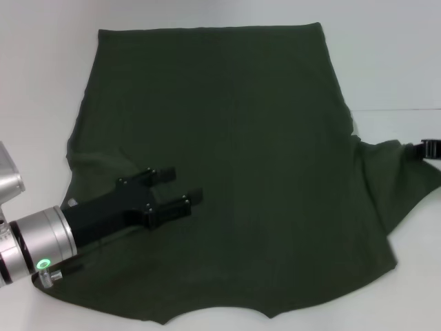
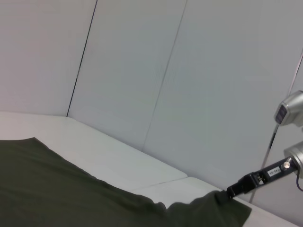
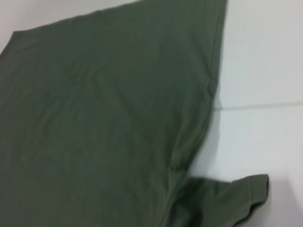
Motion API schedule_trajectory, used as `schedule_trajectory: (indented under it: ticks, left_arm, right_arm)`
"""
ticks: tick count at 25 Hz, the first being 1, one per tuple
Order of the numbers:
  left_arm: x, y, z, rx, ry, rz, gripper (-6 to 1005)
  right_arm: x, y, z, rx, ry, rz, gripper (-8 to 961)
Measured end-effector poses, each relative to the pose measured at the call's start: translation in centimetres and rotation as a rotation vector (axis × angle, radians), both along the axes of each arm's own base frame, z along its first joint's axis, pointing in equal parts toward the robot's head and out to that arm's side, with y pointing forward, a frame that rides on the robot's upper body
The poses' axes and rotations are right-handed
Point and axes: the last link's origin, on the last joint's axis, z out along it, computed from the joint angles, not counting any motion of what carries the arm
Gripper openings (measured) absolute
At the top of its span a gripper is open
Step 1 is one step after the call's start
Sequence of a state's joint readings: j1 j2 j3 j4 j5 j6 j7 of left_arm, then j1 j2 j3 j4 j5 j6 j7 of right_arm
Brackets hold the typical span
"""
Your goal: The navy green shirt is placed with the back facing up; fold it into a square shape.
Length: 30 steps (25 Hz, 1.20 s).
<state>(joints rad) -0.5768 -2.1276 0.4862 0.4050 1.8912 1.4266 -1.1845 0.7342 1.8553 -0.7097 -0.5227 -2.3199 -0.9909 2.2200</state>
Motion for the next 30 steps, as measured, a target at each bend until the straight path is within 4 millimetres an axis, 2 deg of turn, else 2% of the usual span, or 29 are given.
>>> schedule_trajectory:
  ticks: [7, 15, 22, 26, 30]
  left_arm:
    - [0.0, 0.2, 0.3, 0.009, -0.01, 0.011, 829]
    - [0.0, 0.5, 0.7, 0.016, -0.016, 0.025, 829]
    - [0.1, 0.7, 1.1, 0.024, -0.026, 0.023, 828]
    - [0.1, 0.7, 1.1, 0.027, -0.029, 0.025, 828]
    - [0.0, 0.6, 1.1, 0.031, -0.035, 0.029, 828]
  right_arm:
    - [-1.2, 1.0, 1.4, 0.007, -0.033, 0.053, 20]
    - [-4.6, 2.7, 0.9, -0.028, -0.04, 0.138, 22]
    - [-8.0, 4.3, -2.1, -0.082, -0.078, 0.184, 24]
    - [-9.3, 4.6, -4.9, -0.126, -0.119, 0.193, 25]
    - [-10.2, 4.6, -6.8, -0.152, -0.136, 0.208, 26]
